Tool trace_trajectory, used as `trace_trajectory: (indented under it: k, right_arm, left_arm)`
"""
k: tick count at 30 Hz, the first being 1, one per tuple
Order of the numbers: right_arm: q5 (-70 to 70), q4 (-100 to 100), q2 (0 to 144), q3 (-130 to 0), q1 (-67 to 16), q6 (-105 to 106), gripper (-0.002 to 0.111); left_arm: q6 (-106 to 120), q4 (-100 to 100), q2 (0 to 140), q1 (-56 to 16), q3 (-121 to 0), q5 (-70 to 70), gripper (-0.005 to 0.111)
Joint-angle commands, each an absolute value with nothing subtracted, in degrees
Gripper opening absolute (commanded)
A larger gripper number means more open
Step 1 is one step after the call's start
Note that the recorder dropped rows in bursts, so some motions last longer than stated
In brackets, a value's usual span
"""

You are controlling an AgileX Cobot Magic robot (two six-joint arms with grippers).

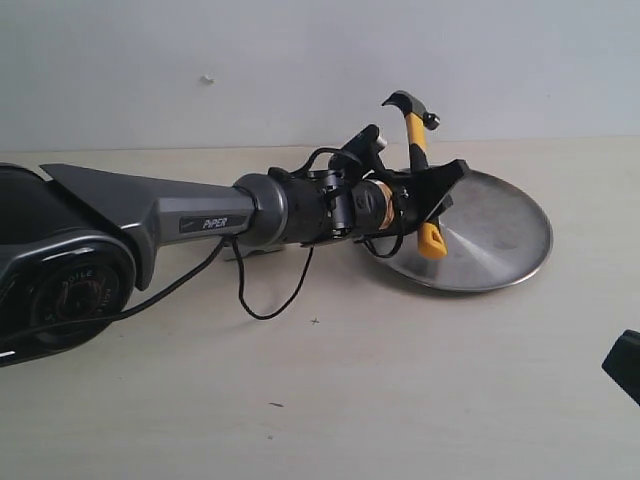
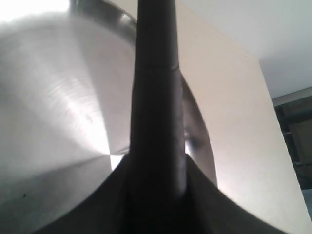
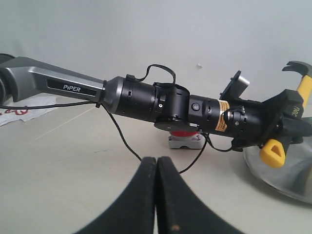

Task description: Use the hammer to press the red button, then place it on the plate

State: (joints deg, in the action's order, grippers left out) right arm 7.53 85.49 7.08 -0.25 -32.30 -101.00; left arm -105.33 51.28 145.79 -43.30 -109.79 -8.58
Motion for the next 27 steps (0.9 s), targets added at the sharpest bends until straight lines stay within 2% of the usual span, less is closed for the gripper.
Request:
trace_trajectory:
  k: [1, 6, 18, 19, 23, 27]
  right_arm:
    - [8.03, 85.89, 6.73, 0.00, -32.33, -100.59, 0.000]
    - [8.01, 85.41, 6.73, 0.00, -32.33, -100.59, 0.000]
    - [8.69, 85.40, 6.73, 0.00, -32.33, -100.59, 0.000]
    - [8.69, 85.40, 6.73, 0.00, -32.33, -100.59, 0.000]
    - [8.69, 85.40, 6.73, 0.00, -32.33, -100.59, 0.000]
    - [8.69, 85.40, 6.73, 0.00, -32.33, -100.59, 0.000]
  left_arm:
    - [-104.30, 53.41, 145.08, -43.37, -111.00, -12.75, 0.000]
    - [-107.02, 53.88, 148.43, -43.61, -113.37, -17.29, 0.000]
    - [-107.55, 55.31, 149.61, -43.60, -115.27, -15.32, 0.000]
    - [-107.55, 55.45, 149.61, -43.60, -115.27, -15.43, 0.001]
    - [-107.66, 56.13, 149.61, -43.60, -115.27, -16.18, 0.024]
    - [-108.19, 56.66, 149.61, -43.60, -115.27, -16.39, 0.026]
